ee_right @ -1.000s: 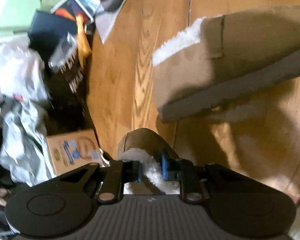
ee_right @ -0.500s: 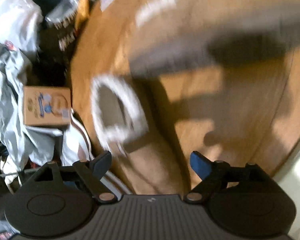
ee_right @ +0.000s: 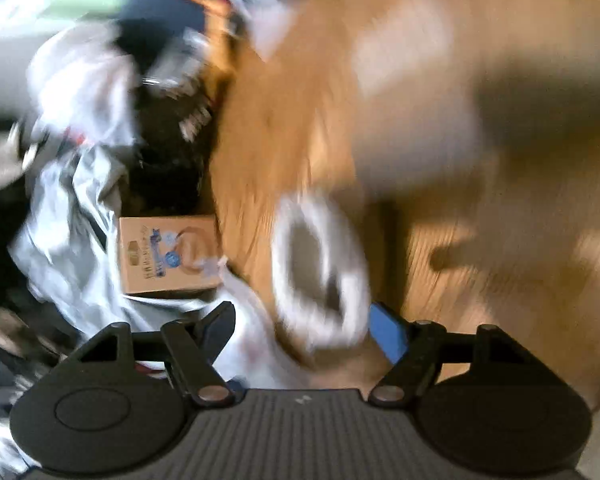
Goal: Organize scattered shoes
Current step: 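Set the slipper down beside the other tan slipper and open the right gripper, then push the two tan slippers together with the right gripper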
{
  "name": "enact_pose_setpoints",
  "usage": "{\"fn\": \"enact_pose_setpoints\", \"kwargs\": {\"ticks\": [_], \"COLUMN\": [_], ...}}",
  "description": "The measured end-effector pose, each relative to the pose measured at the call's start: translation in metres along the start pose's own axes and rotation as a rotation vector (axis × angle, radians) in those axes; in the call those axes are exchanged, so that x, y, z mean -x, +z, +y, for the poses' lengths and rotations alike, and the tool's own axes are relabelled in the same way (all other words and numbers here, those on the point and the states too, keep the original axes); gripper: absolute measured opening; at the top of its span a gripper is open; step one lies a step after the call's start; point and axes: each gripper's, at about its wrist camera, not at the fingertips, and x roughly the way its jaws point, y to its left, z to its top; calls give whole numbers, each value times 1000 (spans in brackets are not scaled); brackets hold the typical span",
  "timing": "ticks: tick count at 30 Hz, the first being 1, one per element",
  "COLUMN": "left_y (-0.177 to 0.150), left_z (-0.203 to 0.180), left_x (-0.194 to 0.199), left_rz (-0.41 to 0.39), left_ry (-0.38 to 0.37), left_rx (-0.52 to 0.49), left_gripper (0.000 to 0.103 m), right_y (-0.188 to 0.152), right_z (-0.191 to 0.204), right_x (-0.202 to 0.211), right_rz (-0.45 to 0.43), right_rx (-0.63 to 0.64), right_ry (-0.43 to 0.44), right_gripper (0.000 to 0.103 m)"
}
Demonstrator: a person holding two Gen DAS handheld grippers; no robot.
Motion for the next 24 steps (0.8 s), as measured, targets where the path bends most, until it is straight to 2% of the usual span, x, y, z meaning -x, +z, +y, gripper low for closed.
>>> {"fn": "enact_pose_setpoints", "kwargs": {"ticks": [2,5,8,9,12,16,21,22,24], "left_y": [-1,-4,-6,-7,-8,-7,-5,-5,-7], "left_z": [-5,-19,-36,-39,-44,-42,-39,-40,-42], "left_x": [-5,-11,-14,-16,-21,-24,-28,-29,-29], "left_rz": [-1,-7,-26,-18,11,24,39,37,33], "left_ry": [1,32,64,44,-13,-19,-36,-36,-37], "left_rx": [-24,-85,-132,-131,-127,-117,-102,-111,-129], "left_gripper": [95,95,95,95,95,95,95,95,95], "right_y": [26,55,69,69,58,36,-24,-32,-36], "right_z": [-1,-17,-46,-57,-62,-65,-66,-62,-55], "right_x": [21,28,21,19,7,-3,-12,-12,-1], "right_rz": [-66,-55,-1,18,40,127,324,336,286], "right_rx": [83,152,105,83,137,163,135,160,197], "right_ry": [-135,-276,-324,-331,-367,-376,-267,-256,-229], "right_gripper": [85,85,85,85,86,87,83,83,82]}}
